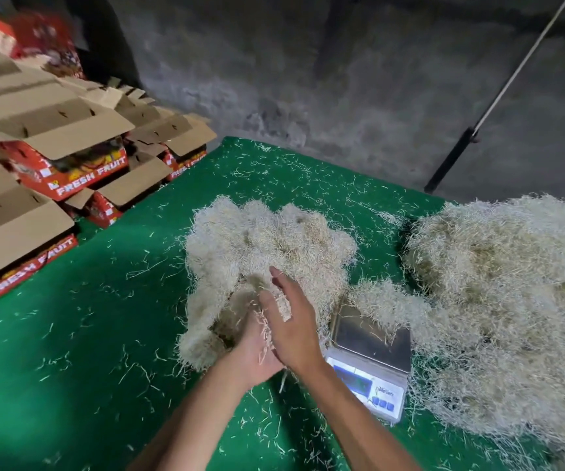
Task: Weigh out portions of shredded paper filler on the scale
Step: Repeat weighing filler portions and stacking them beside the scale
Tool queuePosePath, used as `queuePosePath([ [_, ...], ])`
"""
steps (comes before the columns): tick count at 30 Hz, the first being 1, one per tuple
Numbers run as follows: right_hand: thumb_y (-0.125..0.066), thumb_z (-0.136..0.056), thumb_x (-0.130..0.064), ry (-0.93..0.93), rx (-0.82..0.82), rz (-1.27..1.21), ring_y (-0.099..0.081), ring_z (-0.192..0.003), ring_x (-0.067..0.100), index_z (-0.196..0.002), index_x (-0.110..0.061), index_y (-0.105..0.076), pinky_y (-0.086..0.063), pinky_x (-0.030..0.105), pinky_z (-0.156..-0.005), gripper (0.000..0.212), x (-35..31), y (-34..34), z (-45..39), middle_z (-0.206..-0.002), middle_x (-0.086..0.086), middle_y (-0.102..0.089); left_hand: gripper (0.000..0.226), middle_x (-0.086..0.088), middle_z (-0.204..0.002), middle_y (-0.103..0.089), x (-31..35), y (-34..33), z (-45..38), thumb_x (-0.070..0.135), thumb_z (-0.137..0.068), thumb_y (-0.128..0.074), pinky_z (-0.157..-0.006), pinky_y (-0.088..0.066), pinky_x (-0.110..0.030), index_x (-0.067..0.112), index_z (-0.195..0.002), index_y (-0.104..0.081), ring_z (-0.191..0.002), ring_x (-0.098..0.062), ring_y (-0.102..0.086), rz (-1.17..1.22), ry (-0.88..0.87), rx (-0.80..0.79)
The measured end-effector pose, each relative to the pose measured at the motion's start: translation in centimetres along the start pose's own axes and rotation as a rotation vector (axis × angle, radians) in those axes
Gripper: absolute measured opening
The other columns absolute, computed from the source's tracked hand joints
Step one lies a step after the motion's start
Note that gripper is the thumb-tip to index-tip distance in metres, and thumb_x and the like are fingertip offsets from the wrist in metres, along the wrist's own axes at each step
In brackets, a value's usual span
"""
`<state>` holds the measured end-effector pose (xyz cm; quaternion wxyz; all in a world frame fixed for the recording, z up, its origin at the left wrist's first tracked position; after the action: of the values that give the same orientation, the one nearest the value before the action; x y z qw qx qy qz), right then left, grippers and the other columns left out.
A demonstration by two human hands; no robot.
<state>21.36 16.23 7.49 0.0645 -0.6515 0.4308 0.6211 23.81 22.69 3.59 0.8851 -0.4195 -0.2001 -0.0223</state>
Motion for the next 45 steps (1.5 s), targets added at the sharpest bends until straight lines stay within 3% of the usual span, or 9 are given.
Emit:
queuePosePath([
  [10,-0.003,-0.101,-0.065,0.018,-0.345,0.367,-0.005,-0.156,0.005,-0.163,-0.028,-0.013,0.000,0.037,-0.129,0.073,2.5,-6.2,2.5,-0.168,-0.011,-0.005,0.048,0.003,-0.133,-0.063,7.2,7.3,-1.5,0.049,-0.099,-0.057,-0.100,-0.050,-0.038,0.019,-0.138,-0.056,-0.114,-0.009,-0.063,-0.742,-0.468,0.467],
  [12,-0.028,-0.108,-0.050,-0.081,-0.337,0.122,-0.021,-0.147,-0.011,-0.161,-0.035,-0.022,-0.026,0.031,-0.124,0.055,2.8,-5.7,2.1,-0.166,-0.017,-0.016,0.052,0.000,-0.141,-0.058,8.6,8.7,-1.9,0.051,-0.100,-0.055,-0.105,-0.046,-0.037,0.019,-0.141,-0.052,-0.119,-0.010,-0.059,-0.922,-0.526,0.539],
  [14,-0.043,-0.108,-0.032,-0.200,-0.218,-0.132,-0.041,-0.125,-0.024,-0.158,-0.033,-0.029,-0.052,0.010,-0.090,0.052,3.9,-4.5,1.9,-0.158,-0.019,-0.031,0.057,0.004,-0.145,-0.048,9.0,9.0,-2.6,0.061,-0.097,-0.052,-0.106,-0.042,-0.039,0.030,-0.144,-0.047,-0.132,-0.020,-0.049,-1.136,-0.530,0.537],
  [20,-0.048,-0.107,-0.027,-0.344,-0.011,-0.144,-0.049,-0.113,-0.024,-0.151,-0.027,-0.040,-0.030,-0.009,-0.086,0.045,8.6,0.7,1.9,-0.133,-0.038,-0.050,0.025,0.013,-0.131,-0.060,4.8,2.1,-5.5,0.040,-0.096,-0.065,-0.113,-0.038,-0.044,0.036,-0.121,-0.065,-0.128,-0.011,-0.050,-1.492,-0.798,0.267],
  [24,-0.051,-0.106,-0.029,-0.391,0.092,-0.108,-0.048,-0.123,-0.017,-0.153,-0.031,-0.038,-0.038,0.011,-0.104,0.049,11.4,7.1,1.9,-0.140,-0.028,-0.050,0.024,0.020,-0.128,-0.061,-1.3,-3.2,-8.4,0.023,-0.099,-0.064,-0.093,-0.043,-0.013,0.033,-0.120,-0.067,-0.116,0.000,-0.057,-1.408,-0.711,0.114],
  [33,-0.052,-0.106,-0.041,-0.543,0.269,-0.009,-0.049,-0.136,0.014,-0.154,-0.021,-0.040,-0.040,0.041,-0.117,0.053,21.2,21.4,-1.4,-0.154,0.001,-0.047,0.039,0.005,-0.121,-0.066,-9.3,-13.0,-18.3,0.005,-0.093,-0.066,-0.084,-0.045,-0.006,0.024,-0.127,-0.063,-0.099,-0.002,-0.061,-1.419,-0.585,-0.064],
  [37,-0.044,-0.109,-0.031,-0.611,0.260,-0.005,-0.061,-0.100,-0.014,-0.148,-0.012,-0.043,-0.042,-0.004,-0.069,0.043,27.3,24.1,-3.6,-0.116,-0.019,-0.055,0.054,0.003,-0.144,-0.050,-10.2,-15.9,-24.3,0.020,-0.094,-0.068,-0.109,-0.043,-0.036,0.031,-0.144,-0.050,-0.115,-0.011,-0.053,-1.703,-0.623,-0.015],
  [43,-0.053,-0.102,-0.009,-0.787,0.120,-0.010,-0.064,-0.112,0.021,-0.147,-0.011,-0.045,-0.057,0.036,-0.097,0.046,35.7,24.4,-5.3,-0.138,0.014,-0.058,0.076,0.003,-0.161,-0.027,-14.4,-16.1,-33.9,0.039,-0.093,-0.067,-0.117,-0.031,-0.059,0.046,-0.156,-0.024,-0.147,-0.030,-0.024,-2.106,-0.267,-0.057],
  [45,-0.057,-0.099,-0.002,-0.786,0.120,-0.048,-0.067,-0.081,0.005,-0.146,-0.015,-0.050,-0.061,0.027,-0.071,0.050,37.4,24.2,-4.9,-0.116,0.008,-0.068,0.071,0.001,-0.156,-0.037,-16.4,-15.9,-35.9,0.031,-0.093,-0.067,-0.112,-0.038,-0.055,0.048,-0.152,-0.032,-0.138,-0.029,-0.033,-2.177,-0.223,-0.103],
])
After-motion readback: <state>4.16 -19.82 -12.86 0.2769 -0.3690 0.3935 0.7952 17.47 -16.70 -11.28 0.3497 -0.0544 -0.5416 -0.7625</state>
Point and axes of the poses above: each hand's wrist, its own z-axis away from the middle knuckle, its own y-axis out of the back of the hand, x = y × z, the point moved 6 cm from there along -z, towards the middle knuckle
